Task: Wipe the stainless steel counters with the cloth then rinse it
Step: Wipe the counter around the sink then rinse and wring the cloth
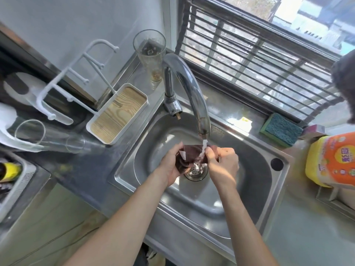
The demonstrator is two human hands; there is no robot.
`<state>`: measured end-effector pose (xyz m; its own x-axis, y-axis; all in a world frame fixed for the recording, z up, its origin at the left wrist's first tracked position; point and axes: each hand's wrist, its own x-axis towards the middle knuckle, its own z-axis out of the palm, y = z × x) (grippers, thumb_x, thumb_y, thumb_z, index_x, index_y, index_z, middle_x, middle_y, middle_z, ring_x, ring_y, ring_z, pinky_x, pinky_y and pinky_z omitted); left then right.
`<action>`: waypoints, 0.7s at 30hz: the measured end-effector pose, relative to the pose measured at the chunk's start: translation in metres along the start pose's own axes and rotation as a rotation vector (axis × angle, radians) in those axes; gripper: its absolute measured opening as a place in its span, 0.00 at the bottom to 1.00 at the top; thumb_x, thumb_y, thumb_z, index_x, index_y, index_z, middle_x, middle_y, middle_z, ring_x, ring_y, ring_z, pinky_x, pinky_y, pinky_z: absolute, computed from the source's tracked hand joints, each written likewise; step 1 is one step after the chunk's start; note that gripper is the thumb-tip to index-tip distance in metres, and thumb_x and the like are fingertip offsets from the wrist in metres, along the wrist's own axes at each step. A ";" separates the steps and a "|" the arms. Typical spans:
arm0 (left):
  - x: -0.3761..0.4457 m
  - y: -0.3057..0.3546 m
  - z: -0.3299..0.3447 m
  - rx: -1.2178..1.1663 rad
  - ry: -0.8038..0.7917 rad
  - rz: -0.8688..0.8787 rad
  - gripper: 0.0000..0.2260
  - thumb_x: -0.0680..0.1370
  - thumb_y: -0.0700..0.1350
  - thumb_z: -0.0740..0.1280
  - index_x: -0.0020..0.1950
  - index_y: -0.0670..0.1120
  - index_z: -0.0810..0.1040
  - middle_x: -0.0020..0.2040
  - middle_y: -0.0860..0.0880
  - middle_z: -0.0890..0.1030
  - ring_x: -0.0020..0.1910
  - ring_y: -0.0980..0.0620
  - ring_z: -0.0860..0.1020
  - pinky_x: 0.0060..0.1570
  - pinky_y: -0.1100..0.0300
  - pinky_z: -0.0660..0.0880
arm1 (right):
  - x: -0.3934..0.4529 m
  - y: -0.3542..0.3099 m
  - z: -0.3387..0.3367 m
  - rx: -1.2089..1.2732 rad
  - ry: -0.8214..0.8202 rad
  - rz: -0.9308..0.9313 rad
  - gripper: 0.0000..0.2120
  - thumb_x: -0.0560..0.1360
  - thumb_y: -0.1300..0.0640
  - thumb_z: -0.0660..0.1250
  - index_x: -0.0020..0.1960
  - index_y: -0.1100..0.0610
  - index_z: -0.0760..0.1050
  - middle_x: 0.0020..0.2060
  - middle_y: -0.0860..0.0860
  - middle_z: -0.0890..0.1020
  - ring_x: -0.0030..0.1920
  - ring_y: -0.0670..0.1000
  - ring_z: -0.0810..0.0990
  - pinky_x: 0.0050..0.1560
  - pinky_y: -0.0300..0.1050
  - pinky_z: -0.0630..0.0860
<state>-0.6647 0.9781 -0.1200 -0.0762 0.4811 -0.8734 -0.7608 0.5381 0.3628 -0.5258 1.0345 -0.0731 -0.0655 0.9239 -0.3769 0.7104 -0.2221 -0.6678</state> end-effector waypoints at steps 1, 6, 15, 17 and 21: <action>-0.001 -0.002 -0.002 0.004 0.021 -0.007 0.13 0.81 0.57 0.64 0.51 0.48 0.81 0.46 0.42 0.83 0.37 0.47 0.79 0.37 0.58 0.72 | -0.002 -0.004 -0.003 0.010 -0.015 -0.039 0.23 0.80 0.50 0.68 0.31 0.56 0.66 0.31 0.49 0.72 0.39 0.53 0.72 0.41 0.46 0.67; -0.007 -0.013 -0.008 0.100 0.043 -0.030 0.21 0.82 0.61 0.58 0.59 0.50 0.84 0.55 0.46 0.84 0.54 0.46 0.81 0.61 0.50 0.75 | -0.016 -0.020 -0.012 0.326 -0.356 0.048 0.11 0.80 0.52 0.66 0.43 0.56 0.81 0.38 0.52 0.87 0.40 0.48 0.85 0.47 0.44 0.81; -0.013 -0.007 0.002 0.051 -0.120 -0.007 0.23 0.79 0.63 0.64 0.63 0.47 0.82 0.56 0.41 0.85 0.52 0.45 0.82 0.54 0.51 0.77 | 0.006 -0.005 -0.029 0.362 -0.478 0.195 0.09 0.78 0.52 0.70 0.49 0.58 0.81 0.39 0.56 0.83 0.36 0.53 0.80 0.32 0.42 0.74; -0.011 -0.009 0.004 0.040 -0.047 0.045 0.23 0.77 0.59 0.69 0.64 0.45 0.81 0.62 0.40 0.83 0.54 0.44 0.82 0.50 0.53 0.79 | 0.009 -0.001 -0.032 0.339 -0.567 0.287 0.22 0.77 0.42 0.72 0.48 0.63 0.84 0.37 0.61 0.83 0.33 0.56 0.79 0.31 0.44 0.70; -0.008 -0.015 0.006 0.052 0.007 0.096 0.18 0.82 0.56 0.66 0.63 0.44 0.81 0.53 0.43 0.86 0.43 0.48 0.85 0.42 0.56 0.83 | 0.006 -0.003 -0.030 0.383 -0.561 0.312 0.14 0.77 0.48 0.75 0.48 0.61 0.84 0.42 0.60 0.88 0.36 0.55 0.82 0.39 0.47 0.76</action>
<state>-0.6489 0.9703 -0.1165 -0.1513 0.5275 -0.8360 -0.7151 0.5255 0.4610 -0.5078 1.0502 -0.0543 -0.3213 0.5255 -0.7878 0.4674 -0.6356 -0.6145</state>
